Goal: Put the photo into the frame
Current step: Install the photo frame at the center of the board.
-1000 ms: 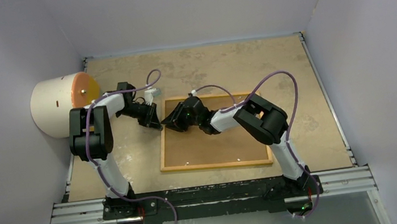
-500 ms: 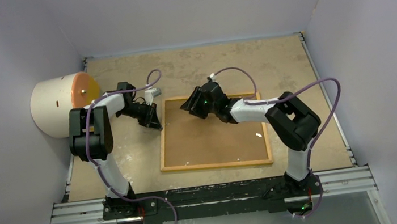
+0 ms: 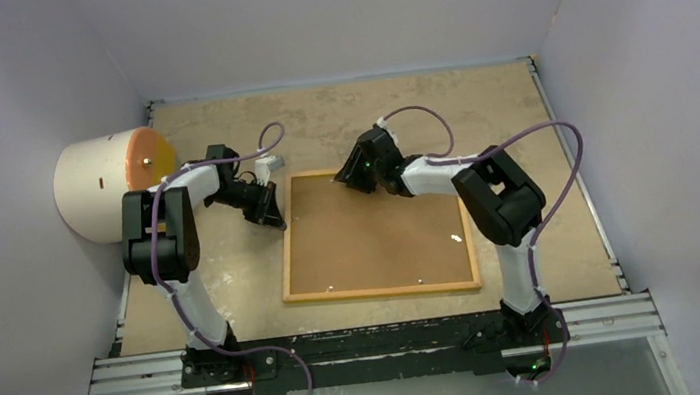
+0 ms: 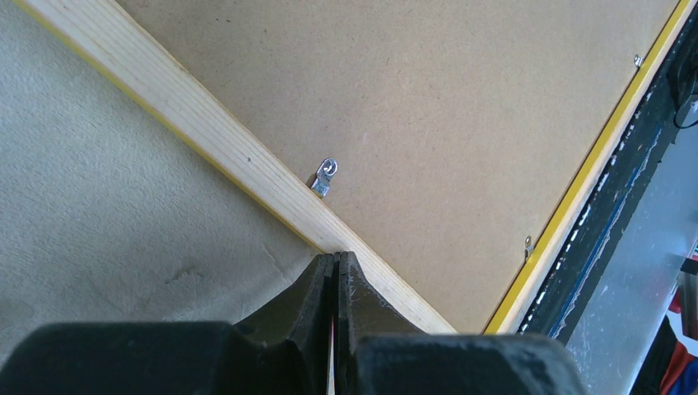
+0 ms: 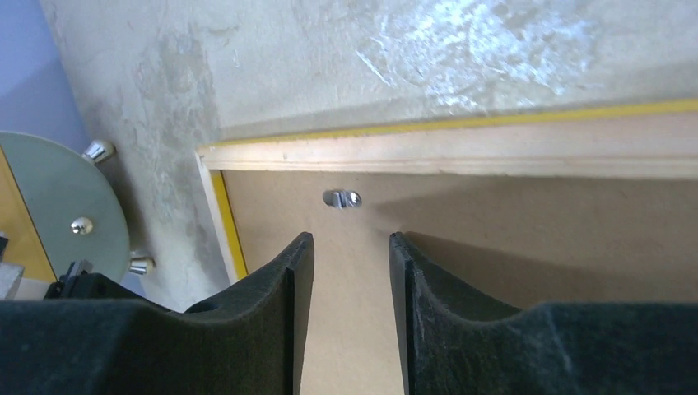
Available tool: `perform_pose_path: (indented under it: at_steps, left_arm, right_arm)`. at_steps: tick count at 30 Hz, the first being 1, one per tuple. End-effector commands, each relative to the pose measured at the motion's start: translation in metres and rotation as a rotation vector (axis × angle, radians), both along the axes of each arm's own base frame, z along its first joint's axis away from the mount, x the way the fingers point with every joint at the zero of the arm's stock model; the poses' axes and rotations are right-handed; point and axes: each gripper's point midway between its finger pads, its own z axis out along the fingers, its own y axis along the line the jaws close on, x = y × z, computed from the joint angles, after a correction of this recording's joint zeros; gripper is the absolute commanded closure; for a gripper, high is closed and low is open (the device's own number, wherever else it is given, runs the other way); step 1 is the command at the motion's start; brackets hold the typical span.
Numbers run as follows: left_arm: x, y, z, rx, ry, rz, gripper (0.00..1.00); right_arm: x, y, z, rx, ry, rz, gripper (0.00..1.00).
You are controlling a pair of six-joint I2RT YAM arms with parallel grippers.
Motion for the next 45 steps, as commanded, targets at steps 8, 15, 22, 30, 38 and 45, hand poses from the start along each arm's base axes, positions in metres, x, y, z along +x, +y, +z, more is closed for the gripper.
perform_pose_path:
  at_steps: [8, 15, 22, 30, 38, 45]
  left_arm:
    - [0.007, 0.013, -0.016, 0.084, -0.074, -0.043, 1.0]
    - [0.007, 0.012, -0.018, 0.078, -0.07, -0.044, 1.0]
    - [0.005, 0.011, -0.016, 0.07, -0.068, -0.045, 1.0]
    - [0.005, 0.031, 0.003, 0.162, -0.146, -0.105, 0.87]
    - [-0.023, 0.037, -0.008, 0.22, -0.143, -0.189, 0.77]
    - [-0.053, 0.027, -0.032, 0.312, -0.133, -0.291, 0.76]
  right_arm:
    - [0.017, 0.025, -0.01, 0.052, 0.015, 0.019, 0.61]
    - [0.018, 0.03, -0.013, 0.07, 0.034, 0.019, 0.62]
    - [0.019, 0.033, -0.006, 0.088, 0.038, 0.032, 0.62]
    - [0.017, -0.045, 0.054, 0.018, -0.059, -0.015, 0.35]
    - [-0.019, -0.227, 0.071, -0.188, -0.071, -0.334, 0.13]
    - [-0.051, -0.293, 0.022, -0.256, 0.048, -0.437, 0.12]
